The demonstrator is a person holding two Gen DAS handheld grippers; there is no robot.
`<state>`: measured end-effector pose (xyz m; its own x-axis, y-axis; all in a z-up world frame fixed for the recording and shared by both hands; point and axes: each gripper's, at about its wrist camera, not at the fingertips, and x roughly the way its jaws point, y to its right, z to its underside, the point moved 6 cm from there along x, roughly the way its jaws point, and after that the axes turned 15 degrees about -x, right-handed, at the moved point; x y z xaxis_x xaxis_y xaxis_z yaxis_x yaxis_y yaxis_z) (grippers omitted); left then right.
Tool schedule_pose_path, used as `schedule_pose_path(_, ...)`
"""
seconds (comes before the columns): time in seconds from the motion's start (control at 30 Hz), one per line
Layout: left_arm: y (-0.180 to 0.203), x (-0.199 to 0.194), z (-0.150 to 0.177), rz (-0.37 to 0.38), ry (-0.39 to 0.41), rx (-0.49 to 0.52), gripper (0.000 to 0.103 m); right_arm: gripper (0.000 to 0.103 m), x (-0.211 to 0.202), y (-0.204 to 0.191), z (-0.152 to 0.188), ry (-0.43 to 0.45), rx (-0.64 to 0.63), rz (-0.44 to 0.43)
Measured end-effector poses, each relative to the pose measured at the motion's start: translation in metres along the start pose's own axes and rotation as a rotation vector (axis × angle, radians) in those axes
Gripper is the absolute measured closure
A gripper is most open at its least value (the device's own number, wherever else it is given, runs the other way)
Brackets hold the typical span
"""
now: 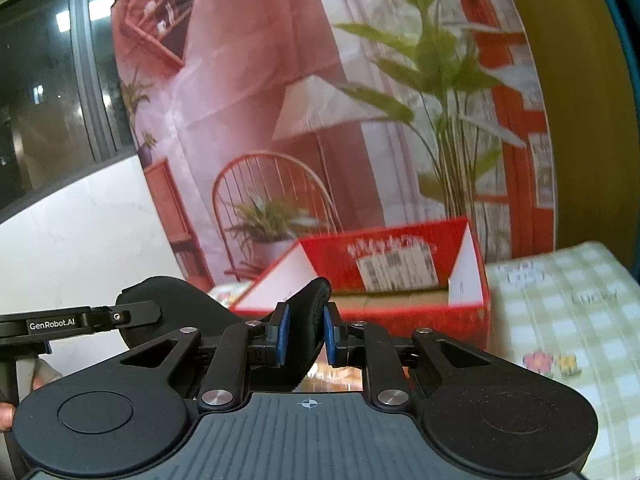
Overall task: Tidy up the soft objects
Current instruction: 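Lift the black eye mask with the left gripper over the red box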
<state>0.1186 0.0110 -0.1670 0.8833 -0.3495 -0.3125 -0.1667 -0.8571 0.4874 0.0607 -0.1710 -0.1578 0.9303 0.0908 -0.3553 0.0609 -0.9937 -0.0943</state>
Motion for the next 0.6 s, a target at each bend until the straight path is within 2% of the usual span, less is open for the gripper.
schedule_pose_path(0.23,0.009,0.022,-0.023,0.006,0.009,0.025,0.09,0.086,0.018,0.016,-0.024,0.013,-0.023,-0.002)
schedule_pose_path(0.6,0.021,0.09,-0.057,-0.008,-0.027,0.084,0.09,0.086,0.07,0.058,-0.045,-0.027,-0.038,0.022)
